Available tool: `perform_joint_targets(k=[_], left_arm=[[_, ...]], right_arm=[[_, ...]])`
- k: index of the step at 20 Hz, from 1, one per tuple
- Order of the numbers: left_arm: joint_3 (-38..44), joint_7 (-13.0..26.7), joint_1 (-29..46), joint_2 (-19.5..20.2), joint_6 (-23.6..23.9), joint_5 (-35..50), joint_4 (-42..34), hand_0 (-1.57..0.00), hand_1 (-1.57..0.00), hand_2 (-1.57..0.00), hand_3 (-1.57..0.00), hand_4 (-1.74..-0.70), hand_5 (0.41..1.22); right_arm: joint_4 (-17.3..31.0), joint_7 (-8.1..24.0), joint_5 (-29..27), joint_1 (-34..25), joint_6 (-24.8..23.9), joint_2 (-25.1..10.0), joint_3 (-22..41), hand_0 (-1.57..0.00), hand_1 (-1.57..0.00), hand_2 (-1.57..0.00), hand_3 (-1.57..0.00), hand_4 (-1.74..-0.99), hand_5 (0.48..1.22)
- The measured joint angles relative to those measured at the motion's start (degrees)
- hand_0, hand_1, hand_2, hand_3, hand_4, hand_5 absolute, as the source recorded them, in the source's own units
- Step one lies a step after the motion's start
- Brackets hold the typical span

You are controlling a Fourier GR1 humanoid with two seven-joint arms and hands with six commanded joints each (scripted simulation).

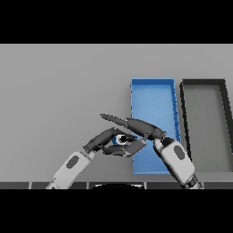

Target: Pick up the blue pipe and place it into the blue bin.

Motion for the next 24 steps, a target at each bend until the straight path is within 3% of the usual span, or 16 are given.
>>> perform_joint_targets(k=[1,3,5,6,8,10,11,14,15,17,18,19,21,24], left_arm=[[0.37,0.90,0.05,-0.20,-0.46,0.68,0.20,-1.57,-1.57,-1.57,-1.48,-1.74,1.221],[0.68,1.54,-1.07,-0.74,-0.36,-0.64,0.86,-1.18,-1.08,-1.06,-1.03,-1.68,1.221],[-0.30,7.53,-2.25,1.74,-2.63,-3.15,0.62,-0.82,-0.71,-0.68,-0.66,-1.48,1.221],[-0.21,9.37,-1.90,1.73,-3.17,-3.41,-0.09,-0.78,-0.71,-0.69,-0.58,-1.53,1.221],[1.10,6.93,-1.49,0.44,-2.21,-3.92,0.32,-1.06,-1.02,-0.97,-0.94,-1.61,1.221],[1.76,6.82,0.26,-0.21,-2.20,-2.38,0.03,-1.25,-1.22,-1.12,-1.17,-1.66,1.221],[2.19,7.23,0.50,-1.45,-2.44,-1.25,0.06,-1.31,-1.29,-1.19,-1.25,-1.67,1.221],[3.50,5.46,0.89,-2.95,-3.25,0.10,0.14,-1.44,-1.43,-1.35,-1.41,-1.71,1.221],[3.32,5.57,0.67,-3.52,-3.33,-0.12,0.41,-1.46,-1.45,-1.37,-1.44,-1.71,1.221],[3.47,5.28,1.61,-3.31,-3.70,-0.01,-0.32,-1.50,-1.50,-1.40,-1.49,-1.72,1.221],[3.62,6.77,1.24,-3.46,-3.54,-0.31,-0.52,-1.52,-1.51,-1.39,-1.50,-1.73,1.221],[3.92,6.42,1.55,-3.26,-4.07,0.29,-0.83,-1.43,-1.35,-1.22,-1.33,-1.65,1.221],[3.88,3.84,1.19,-1.49,-4.04,-2.45,-0.85,-0.93,-0.87,-0.78,-0.85,-1.41,1.221],[2.59,3.51,0.26,0.16,-7.61,-7.15,-1.07,-0.47,-0.44,-0.40,-0.44,-1.14,1.187]], right_arm=[[0.68,-0.01,-0.36,-1.12,0.26,0.42,-0.01,-0.05,-0.08,-0.10,-0.05,-1.245,0.506],[2.22,1.85,-1.30,-3.59,0.65,1.78,0.58,-0.35,-0.38,-0.38,-0.30,-1.335,0.507],[3.50,3.34,-1.69,-5.87,1.83,2.09,0.81,-0.72,-0.70,-0.74,-0.63,-1.430,0.522],[3.97,1.90,-0.87,-5.98,2.43,2.57,1.42,-0.89,-0.87,-0.91,-0.77,-1.486,0.550],[4.48,1.39,-4.31,-6.67,3.15,2.96,1.64,-1.13,-1.12,-1.14,-0.96,-1.562,0.666],[5.24,2.05,-7.59,-6.17,3.11,2.70,2.12,-1.29,-1.29,-1.30,-1.18,-1.495,0.826],[5.39,0.11,-8.66,-5.79,2.63,3.08,2.48,-1.35,-1.34,-1.35,-1.26,-1.469,0.905],[5.94,-6.26,-5.16,-7.01,1.43,2.22,3.30,-1.46,-1.45,-1.46,-1.41,-1.447,1.059],[5.23,-7.42,-4.22,-6.90,1.94,0.56,3.35,-1.48,-1.48,-1.48,-1.44,-1.457,1.092],[4.68,-7.07,-4.67,-7.03,0.74,0.06,4.92,-1.51,-1.51,-1.51,-1.49,-1.470,1.138],[5.00,-8.55,-5.02,-6.84,0.14,-0.03,5.34,-1.52,-1.52,-1.53,-1.51,-1.475,1.155],[5.07,-8.42,-5.87,-7.00,-0.74,0.03,5.63,-1.53,-1.53,-1.53,-1.52,-1.480,1.168],[5.31,-8.36,-8.39,-6.74,-1.85,-0.63,5.78,-1.55,-1.55,-1.55,-1.54,-1.487,1.187],[4.45,-6.08,-8.78,-7.28,-2.55,-1.73,6.42,-1.56,-1.56,-1.56,-1.55,-1.491,1.204]])
